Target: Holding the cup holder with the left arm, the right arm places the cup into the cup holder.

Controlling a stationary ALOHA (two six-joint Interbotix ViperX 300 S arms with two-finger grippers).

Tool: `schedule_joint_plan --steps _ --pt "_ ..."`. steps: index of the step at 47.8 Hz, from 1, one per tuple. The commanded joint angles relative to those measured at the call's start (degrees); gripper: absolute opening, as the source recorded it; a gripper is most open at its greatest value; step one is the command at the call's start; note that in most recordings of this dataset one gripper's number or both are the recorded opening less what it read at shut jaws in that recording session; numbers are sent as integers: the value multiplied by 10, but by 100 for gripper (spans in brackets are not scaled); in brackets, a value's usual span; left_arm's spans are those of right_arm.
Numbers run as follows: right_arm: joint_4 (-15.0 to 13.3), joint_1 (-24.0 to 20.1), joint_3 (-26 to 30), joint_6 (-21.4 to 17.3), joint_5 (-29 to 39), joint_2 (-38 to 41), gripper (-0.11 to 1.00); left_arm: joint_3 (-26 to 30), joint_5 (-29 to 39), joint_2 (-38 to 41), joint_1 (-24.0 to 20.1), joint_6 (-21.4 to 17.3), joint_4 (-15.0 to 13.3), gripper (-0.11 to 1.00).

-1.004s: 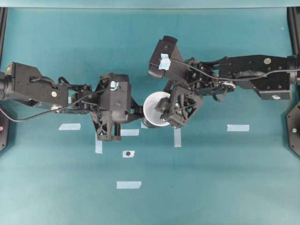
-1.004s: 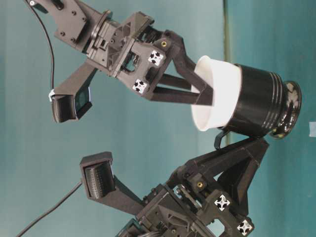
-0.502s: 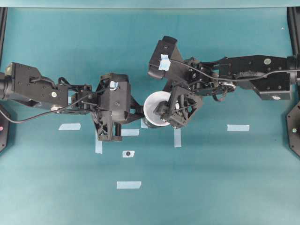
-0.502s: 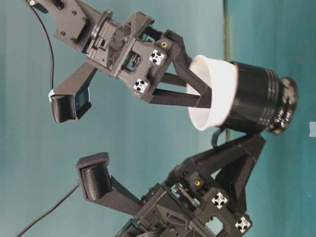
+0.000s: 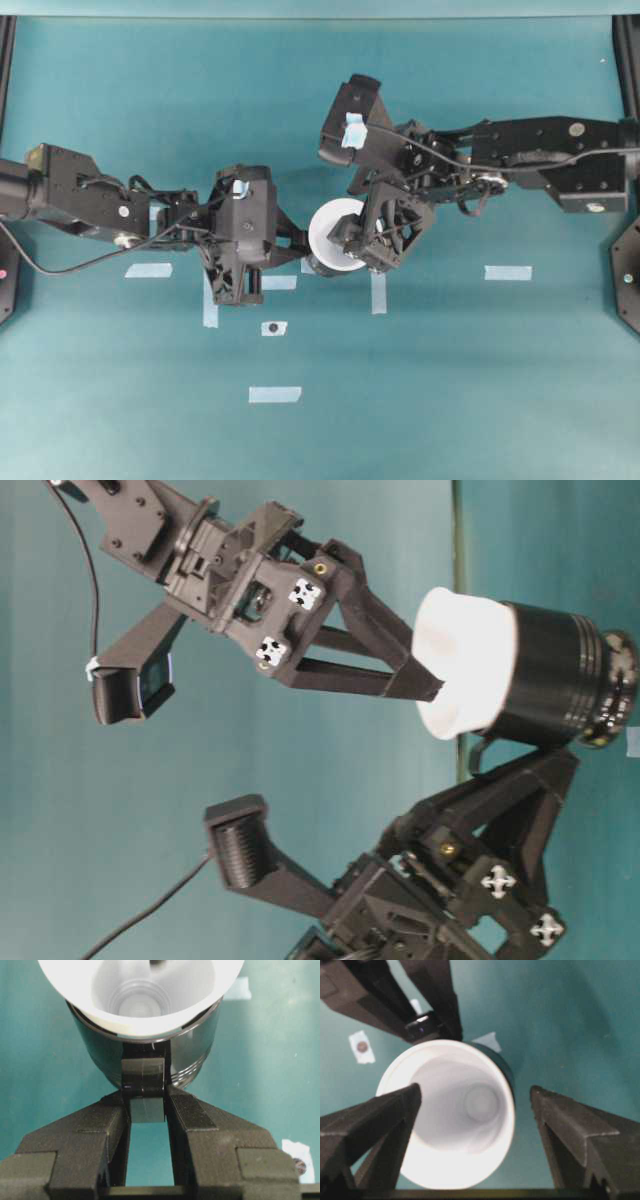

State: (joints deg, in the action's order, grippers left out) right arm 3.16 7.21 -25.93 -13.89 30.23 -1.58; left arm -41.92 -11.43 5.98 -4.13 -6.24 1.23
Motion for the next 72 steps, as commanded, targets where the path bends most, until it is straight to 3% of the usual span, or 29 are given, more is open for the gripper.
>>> schedule_joint_plan --steps 1,19,60,64,72 --pt "0 -1 6 0 -5 -39 93 8 -7 -2 1 2 1 25" --pt "0 1 6 -2 -8 -36 93 5 -7 19 1 31 1 25" --pt "-1 2 2 -3 -11 -33 93 4 -3 18 3 31 1 26" --pt "0 2 0 -4 -13 -33 93 4 -4 18 3 32 0 35" --pt "0 2 -1 -4 -16 -33 93 5 -4 16 3 31 1 68"
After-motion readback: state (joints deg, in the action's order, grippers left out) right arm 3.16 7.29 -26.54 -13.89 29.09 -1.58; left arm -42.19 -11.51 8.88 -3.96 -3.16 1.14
